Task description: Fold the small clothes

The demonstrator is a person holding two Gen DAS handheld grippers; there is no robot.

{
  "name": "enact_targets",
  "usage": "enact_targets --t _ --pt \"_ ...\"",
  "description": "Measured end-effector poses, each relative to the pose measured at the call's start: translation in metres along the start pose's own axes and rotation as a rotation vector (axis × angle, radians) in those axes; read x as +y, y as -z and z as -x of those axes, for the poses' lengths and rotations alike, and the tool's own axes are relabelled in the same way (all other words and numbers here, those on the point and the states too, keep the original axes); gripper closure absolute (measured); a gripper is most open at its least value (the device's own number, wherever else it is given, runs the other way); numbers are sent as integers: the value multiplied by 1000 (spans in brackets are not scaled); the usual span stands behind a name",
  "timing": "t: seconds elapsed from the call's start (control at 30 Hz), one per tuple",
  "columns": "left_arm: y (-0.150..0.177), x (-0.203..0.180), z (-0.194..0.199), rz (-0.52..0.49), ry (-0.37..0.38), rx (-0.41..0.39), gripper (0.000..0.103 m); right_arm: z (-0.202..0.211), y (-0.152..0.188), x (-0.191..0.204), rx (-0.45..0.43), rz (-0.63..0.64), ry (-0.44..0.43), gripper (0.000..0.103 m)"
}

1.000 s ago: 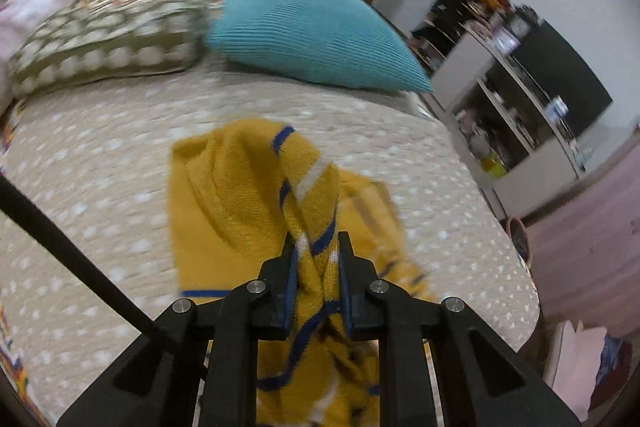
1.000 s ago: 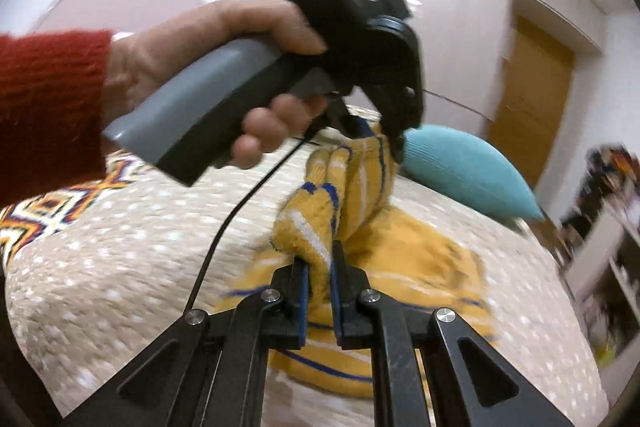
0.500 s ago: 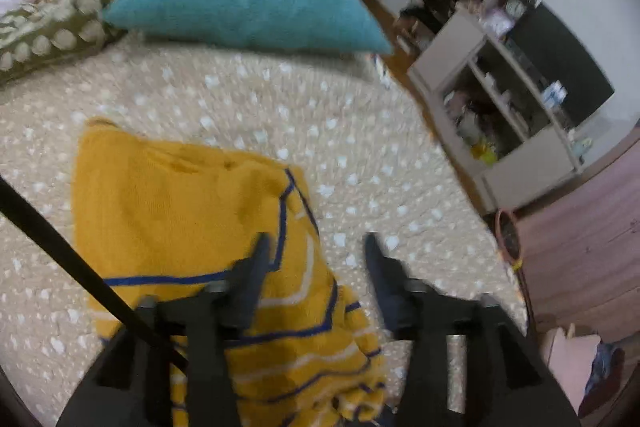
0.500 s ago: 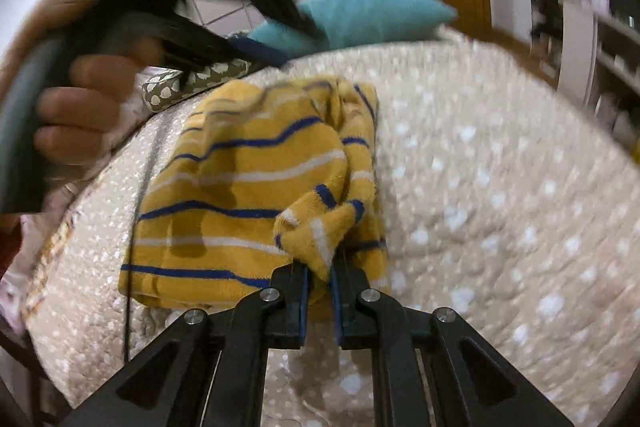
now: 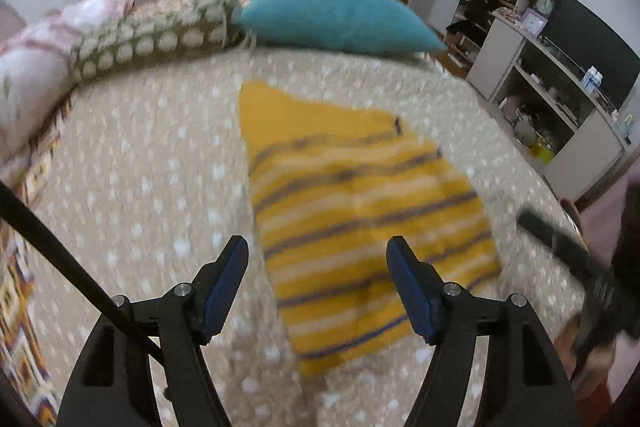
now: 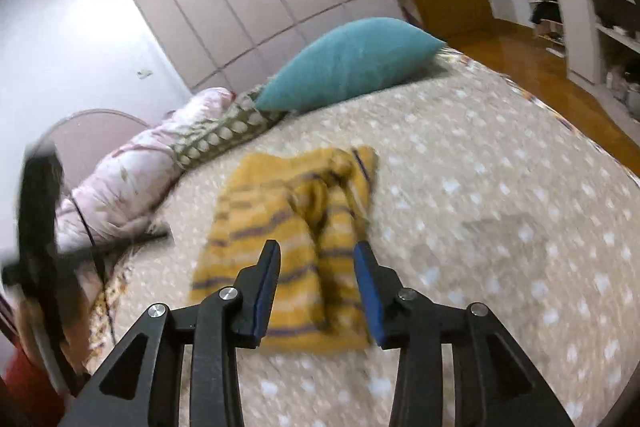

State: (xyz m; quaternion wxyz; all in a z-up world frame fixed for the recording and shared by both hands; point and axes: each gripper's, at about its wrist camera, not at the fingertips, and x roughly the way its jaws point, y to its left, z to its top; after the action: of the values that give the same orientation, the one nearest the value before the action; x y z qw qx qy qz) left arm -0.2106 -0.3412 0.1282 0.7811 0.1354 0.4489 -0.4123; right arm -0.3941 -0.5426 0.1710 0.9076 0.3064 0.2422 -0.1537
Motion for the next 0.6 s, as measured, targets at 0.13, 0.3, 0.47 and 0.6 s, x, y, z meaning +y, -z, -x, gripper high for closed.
enact_targets --t 0.13,0.3,0.47,0.6 --pt "20 5 -12 58 17 34 33 -41 -23 10 73 17 -28 56" --pt "27 1 -22 93 18 29 33 -110 -28 -12 249 -171 -163 58" --pt "26 -12 -24 87 27 15 33 -96 -22 -32 196 -261 -292 81" --pt "21 -25 -39 42 -16 34 33 -76 -9 -56 147 -295 -203 82"
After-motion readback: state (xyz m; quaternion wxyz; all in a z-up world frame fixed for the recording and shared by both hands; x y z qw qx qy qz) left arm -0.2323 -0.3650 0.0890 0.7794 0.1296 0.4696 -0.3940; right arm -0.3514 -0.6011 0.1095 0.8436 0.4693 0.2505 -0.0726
